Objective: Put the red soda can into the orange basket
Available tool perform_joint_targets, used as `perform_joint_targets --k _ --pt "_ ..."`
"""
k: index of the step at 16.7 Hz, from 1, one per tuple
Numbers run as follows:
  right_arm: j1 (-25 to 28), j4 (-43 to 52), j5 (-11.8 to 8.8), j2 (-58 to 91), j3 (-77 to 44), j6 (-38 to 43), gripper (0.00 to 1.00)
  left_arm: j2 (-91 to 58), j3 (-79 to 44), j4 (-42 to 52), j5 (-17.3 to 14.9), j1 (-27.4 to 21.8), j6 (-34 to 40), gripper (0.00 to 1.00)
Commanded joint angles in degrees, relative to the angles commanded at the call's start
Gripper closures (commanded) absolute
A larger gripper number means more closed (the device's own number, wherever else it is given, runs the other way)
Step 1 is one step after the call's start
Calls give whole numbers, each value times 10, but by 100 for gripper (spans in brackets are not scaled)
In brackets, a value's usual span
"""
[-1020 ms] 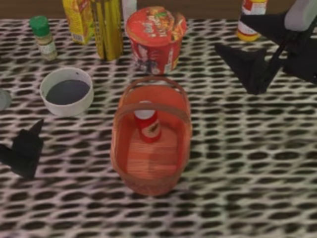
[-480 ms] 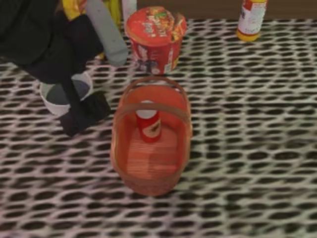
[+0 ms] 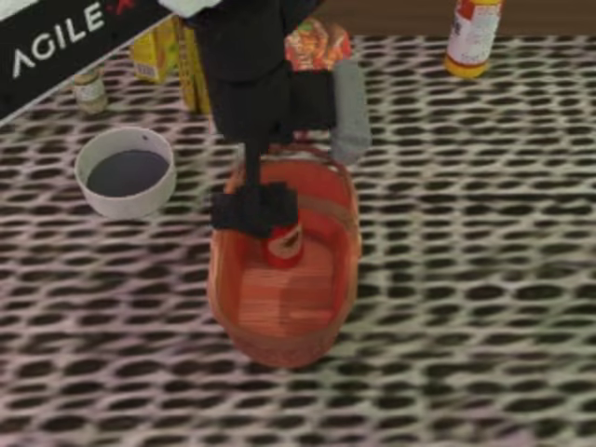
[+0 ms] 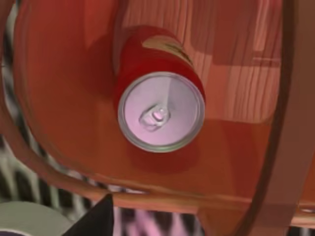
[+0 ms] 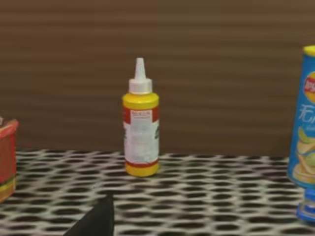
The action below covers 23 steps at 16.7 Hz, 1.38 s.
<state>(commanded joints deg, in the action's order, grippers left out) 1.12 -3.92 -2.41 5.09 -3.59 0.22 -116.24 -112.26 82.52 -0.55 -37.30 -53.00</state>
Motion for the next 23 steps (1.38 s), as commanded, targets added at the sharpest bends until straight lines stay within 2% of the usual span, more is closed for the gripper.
perform_joint_targets --k 2,4,19,23 --pt "-4 27 17 -36 25 -2 0 -39 -38 23 3 -9 -16 0" --pt "-5 39 24 -51 36 -2 0 -56 -54 32 4 -13 -23 0" --pt "-5 39 24 -51 36 -2 0 -49 2 -17 4 -12 -24 0" --pt "-5 39 24 -51 36 -2 0 -49 2 -17 4 -12 -24 30"
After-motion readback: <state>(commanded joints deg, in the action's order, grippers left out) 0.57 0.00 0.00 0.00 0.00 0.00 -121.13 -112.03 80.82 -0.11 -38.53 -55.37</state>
